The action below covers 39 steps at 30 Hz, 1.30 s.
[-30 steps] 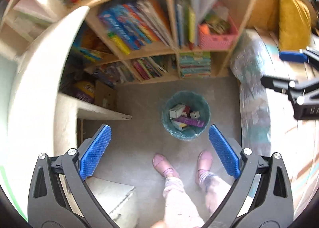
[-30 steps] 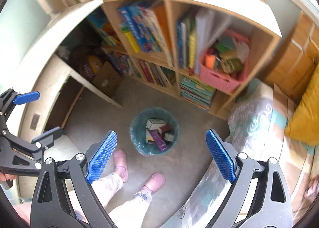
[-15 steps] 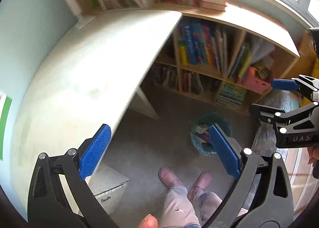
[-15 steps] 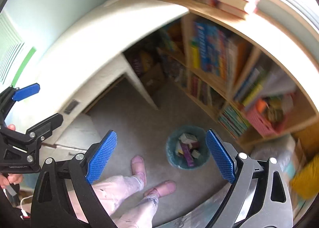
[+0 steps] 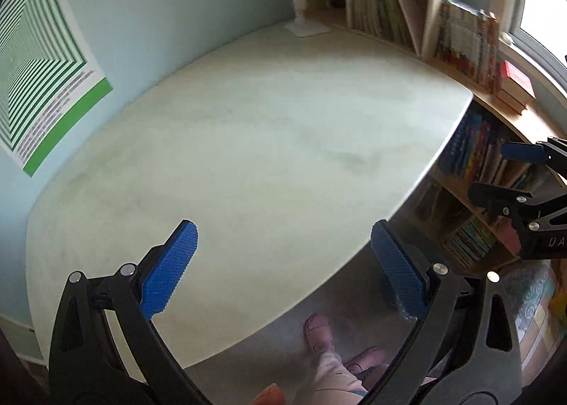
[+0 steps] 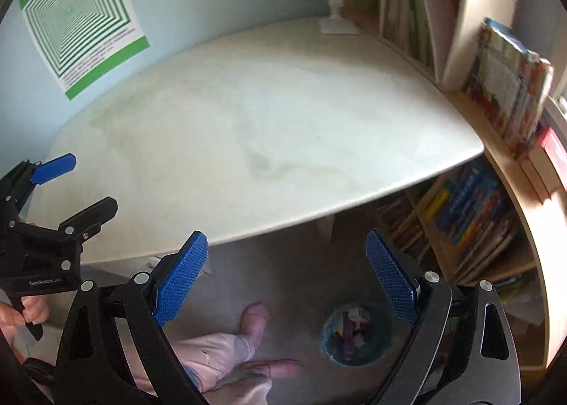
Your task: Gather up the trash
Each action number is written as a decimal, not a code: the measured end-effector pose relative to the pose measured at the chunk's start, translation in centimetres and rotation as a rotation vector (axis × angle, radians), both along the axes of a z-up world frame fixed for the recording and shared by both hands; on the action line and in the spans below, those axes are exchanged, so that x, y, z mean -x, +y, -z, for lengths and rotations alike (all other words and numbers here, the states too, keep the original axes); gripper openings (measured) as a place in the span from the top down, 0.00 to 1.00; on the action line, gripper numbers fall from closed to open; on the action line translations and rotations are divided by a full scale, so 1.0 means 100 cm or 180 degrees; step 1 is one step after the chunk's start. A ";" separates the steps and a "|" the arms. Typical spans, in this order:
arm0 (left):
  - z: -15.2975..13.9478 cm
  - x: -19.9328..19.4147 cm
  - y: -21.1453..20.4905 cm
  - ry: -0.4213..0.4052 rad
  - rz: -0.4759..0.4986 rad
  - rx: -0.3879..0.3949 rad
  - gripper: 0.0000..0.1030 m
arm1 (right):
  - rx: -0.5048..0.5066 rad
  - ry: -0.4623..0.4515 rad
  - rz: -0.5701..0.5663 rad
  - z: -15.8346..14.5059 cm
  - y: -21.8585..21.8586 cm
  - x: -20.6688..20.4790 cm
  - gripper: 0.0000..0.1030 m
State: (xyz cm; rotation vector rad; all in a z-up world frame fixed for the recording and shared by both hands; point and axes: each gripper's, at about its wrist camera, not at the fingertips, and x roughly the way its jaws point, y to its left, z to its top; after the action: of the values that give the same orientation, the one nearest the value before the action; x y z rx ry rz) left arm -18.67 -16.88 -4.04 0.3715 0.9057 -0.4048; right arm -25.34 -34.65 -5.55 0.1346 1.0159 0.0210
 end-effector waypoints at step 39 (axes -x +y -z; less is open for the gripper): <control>0.002 -0.093 0.217 -0.0050 -0.1842 0.0265 0.07 | 0.0149 -0.0088 -0.1572 -0.017 0.224 -0.188 0.12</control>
State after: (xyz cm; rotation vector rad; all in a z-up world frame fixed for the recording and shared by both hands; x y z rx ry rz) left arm -9.33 4.86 -4.23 0.0261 0.9329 0.0934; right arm -6.58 -12.22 -3.84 -0.1616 1.0007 0.4471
